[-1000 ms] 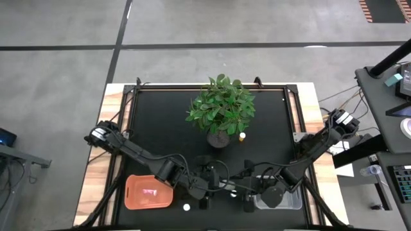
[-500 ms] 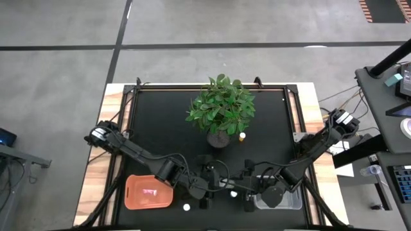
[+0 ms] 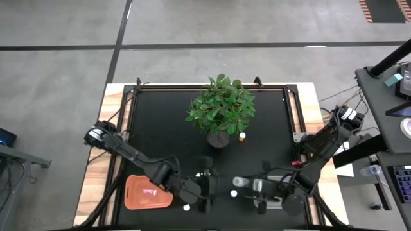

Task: Pick and place medicine bottles into bin by pill shape (circle, oval)
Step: Put the transparent capsule bottle into the transparent bin

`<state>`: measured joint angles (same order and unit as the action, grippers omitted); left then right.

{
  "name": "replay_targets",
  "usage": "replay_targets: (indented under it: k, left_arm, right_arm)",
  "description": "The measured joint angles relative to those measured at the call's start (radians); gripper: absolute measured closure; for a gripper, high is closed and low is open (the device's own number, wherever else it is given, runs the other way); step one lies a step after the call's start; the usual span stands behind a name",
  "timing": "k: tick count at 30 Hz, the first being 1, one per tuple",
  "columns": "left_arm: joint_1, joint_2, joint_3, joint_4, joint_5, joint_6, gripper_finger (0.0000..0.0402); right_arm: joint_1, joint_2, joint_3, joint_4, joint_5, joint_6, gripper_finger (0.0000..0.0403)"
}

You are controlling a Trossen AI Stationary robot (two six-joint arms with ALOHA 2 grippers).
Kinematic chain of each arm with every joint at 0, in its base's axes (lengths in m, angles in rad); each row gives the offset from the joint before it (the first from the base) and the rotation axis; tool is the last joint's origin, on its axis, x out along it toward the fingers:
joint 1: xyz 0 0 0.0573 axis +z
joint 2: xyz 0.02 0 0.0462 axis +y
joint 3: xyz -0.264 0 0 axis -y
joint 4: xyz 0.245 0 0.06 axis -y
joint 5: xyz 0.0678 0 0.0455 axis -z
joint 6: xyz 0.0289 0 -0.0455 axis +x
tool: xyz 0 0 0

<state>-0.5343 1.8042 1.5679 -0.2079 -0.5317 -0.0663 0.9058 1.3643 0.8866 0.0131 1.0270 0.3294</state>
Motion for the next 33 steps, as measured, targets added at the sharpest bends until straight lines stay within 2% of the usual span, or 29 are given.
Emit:
replay_targets:
  k: [3, 6, 10, 14, 18, 26, 33]
  left_arm:
    - [0.001, 0.0, -0.067, 0.162, 0.001, 0.056, 0.0141]
    - [0.003, 0.0, -0.143, 0.356, 0.003, 0.122, 0.0141]
    - [0.004, 0.0, -0.254, 0.636, 0.027, 0.2, 0.0141]
    - [0.008, 0.0, -0.331, 0.885, 0.053, 0.237, 0.0141]
    - [0.032, 0.035, -0.353, 1.05, 0.19, 0.23, 0.0141]
    - [0.06, 0.137, -0.312, 1.2, 0.204, 0.21, 0.0159]
    - [0.08, 0.209, -0.239, 1.199, 0.243, 0.178, 0.0168]
  right_arm:
    - [0.011, 0.0, -0.041, 0.144, 0.005, -0.074, 0.0245]
    - [0.013, 0.003, -0.1, 0.411, -0.029, -0.228, 0.0249]
    - [0.012, 0.015, -0.184, 0.792, -0.139, -0.457, 0.0252]
    - [-0.009, 0.033, -0.249, 1.038, -0.245, -0.555, 0.0249]
    - [-0.03, 0.04, -0.263, 1.085, -0.264, -0.565, 0.025]
    - [-0.039, 0.047, -0.261, 1.085, -0.269, -0.562, 0.0251]
    - [-0.04, 0.047, -0.261, 1.085, -0.268, -0.56, 0.0252]
